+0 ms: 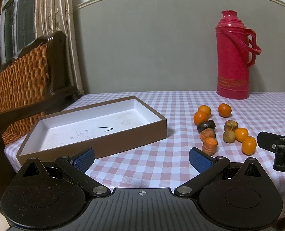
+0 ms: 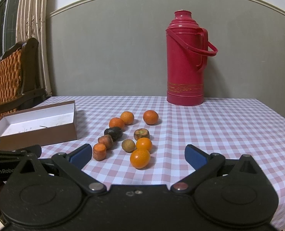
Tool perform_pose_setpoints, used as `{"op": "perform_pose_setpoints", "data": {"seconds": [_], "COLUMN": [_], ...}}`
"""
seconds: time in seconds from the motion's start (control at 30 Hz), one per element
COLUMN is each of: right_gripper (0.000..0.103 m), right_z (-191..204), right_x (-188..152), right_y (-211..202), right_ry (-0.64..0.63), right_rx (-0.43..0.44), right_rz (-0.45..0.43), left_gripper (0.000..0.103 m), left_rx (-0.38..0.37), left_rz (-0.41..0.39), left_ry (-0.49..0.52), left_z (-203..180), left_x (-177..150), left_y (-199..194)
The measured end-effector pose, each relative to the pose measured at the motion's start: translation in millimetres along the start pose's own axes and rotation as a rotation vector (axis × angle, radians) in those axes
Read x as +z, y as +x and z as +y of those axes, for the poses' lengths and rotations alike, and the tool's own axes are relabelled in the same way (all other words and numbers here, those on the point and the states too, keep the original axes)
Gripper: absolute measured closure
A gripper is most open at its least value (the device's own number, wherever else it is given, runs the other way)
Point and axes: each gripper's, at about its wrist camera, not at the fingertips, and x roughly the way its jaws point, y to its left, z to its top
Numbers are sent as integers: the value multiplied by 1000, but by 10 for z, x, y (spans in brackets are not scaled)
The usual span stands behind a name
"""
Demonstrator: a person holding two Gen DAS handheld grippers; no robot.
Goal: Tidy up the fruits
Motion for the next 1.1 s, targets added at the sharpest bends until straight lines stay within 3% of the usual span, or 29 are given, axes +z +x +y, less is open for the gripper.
{"op": "perform_pose_setpoints", "data": {"seconds": [0.5,1.0,1.1], "right_gripper": [6,6,11], "right_z": [-28,-170,-178], "right_x": [-20,-17,-9], "right_y": [26,173,224], "right_ry": [-2,36,34], "right_rx": [-41,-63,-60], "right_rz": [-8,24,45], "left_gripper": [0,0,0], "left_rx": [-20,-121,-127], "left_rz": [16,42,53], "left_ry": [20,58,68], "left_z": [-76,-348,-392], "left_x": [-5,36,47], "left_y": [55,282,342]}}
